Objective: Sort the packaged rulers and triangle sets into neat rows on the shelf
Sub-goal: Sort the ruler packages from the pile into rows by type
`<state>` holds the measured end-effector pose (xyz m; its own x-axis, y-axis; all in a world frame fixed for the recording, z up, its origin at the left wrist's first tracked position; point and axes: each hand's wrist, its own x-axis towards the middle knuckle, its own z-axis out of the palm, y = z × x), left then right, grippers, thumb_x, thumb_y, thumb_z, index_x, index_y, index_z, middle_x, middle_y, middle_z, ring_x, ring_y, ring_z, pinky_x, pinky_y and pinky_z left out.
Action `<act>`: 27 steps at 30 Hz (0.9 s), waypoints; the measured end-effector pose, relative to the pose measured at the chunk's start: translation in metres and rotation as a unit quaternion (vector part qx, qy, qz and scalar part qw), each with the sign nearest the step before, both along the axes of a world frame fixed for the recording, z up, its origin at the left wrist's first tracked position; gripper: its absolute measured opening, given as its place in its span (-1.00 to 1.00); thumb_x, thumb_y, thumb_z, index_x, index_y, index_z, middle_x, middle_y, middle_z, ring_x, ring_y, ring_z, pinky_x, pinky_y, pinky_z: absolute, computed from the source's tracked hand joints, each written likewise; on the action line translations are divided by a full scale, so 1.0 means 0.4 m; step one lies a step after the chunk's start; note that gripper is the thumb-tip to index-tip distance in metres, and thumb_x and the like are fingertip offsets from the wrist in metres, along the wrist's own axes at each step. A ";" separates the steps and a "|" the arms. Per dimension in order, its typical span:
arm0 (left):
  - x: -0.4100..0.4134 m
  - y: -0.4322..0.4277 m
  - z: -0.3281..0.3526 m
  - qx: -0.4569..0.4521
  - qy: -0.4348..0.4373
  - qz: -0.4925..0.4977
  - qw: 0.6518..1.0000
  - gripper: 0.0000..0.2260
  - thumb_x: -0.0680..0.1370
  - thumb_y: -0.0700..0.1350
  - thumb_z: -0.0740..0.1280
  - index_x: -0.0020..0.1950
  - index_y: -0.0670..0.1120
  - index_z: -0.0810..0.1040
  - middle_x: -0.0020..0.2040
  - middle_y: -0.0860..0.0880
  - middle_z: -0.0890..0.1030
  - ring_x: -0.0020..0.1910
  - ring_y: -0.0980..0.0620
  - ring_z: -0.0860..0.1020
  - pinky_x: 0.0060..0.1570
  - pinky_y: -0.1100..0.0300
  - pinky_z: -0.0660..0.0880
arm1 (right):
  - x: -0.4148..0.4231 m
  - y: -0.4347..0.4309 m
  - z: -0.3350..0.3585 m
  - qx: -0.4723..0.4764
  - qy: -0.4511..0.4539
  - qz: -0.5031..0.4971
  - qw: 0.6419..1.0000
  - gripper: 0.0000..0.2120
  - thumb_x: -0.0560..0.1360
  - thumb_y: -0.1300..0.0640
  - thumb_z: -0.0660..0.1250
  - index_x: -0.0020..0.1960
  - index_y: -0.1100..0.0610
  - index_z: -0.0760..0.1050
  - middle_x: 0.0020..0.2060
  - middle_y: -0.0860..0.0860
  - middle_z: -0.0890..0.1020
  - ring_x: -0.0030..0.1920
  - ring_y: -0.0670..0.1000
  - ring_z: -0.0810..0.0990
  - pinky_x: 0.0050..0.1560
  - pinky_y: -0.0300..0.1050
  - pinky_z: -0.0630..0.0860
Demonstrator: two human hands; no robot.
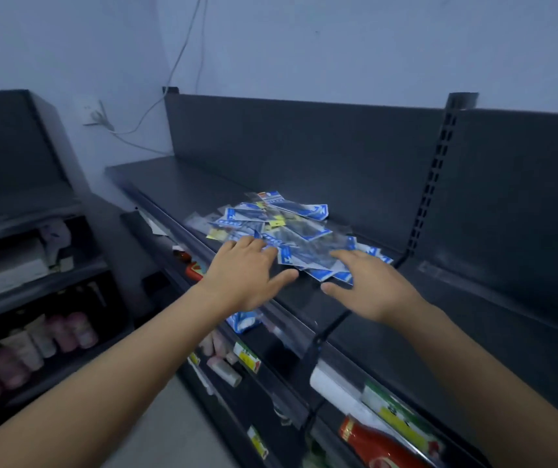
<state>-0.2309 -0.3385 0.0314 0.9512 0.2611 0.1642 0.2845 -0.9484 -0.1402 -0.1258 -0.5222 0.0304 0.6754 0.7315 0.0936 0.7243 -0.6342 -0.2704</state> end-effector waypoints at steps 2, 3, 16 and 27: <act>0.051 0.075 0.002 0.001 0.009 0.008 1.000 -0.33 0.53 0.38 -0.08 0.40 -0.02 0.40 0.37 -0.05 0.44 0.40 -0.05 0.28 0.37 0.00 0.23 | 0.061 0.077 -0.006 0.007 0.003 0.006 1.000 -0.41 0.53 -0.17 0.22 0.49 -0.02 0.17 0.43 -0.04 0.33 0.41 0.02 0.30 0.36 -0.01 0.30; 0.082 0.114 0.005 0.001 0.013 0.011 1.000 -0.34 0.53 0.37 -0.07 0.40 -0.02 0.39 0.37 -0.05 0.44 0.40 -0.05 0.29 0.37 0.01 0.23 | 0.095 0.115 -0.008 0.006 0.007 0.007 1.000 -0.43 0.54 -0.16 0.22 0.47 -0.01 0.20 0.41 -0.02 0.36 0.39 0.04 0.33 0.34 0.00 0.32; 0.482 0.523 -0.031 -0.060 0.113 -0.057 0.990 -0.57 0.58 0.26 0.12 0.36 0.10 0.44 0.33 -0.06 0.50 0.34 -0.10 0.38 0.27 0.03 0.28 | 0.405 0.509 -0.054 -0.018 0.080 -0.042 0.996 -0.77 0.52 -0.09 0.24 0.03 0.04 0.53 0.03 0.01 0.61 0.08 0.08 0.57 0.08 -0.01 0.51; 0.792 0.794 -0.095 -0.138 0.086 -0.260 0.952 -0.70 0.46 0.02 0.34 0.18 0.02 0.55 0.10 -0.03 0.60 0.11 -0.10 0.53 0.02 0.10 0.46 | 0.449 0.655 -0.063 -0.074 0.025 -0.222 0.972 -0.66 0.41 -0.26 0.29 -0.18 0.02 0.50 -0.14 -0.08 0.47 -0.09 0.01 0.49 -0.12 -0.06 0.48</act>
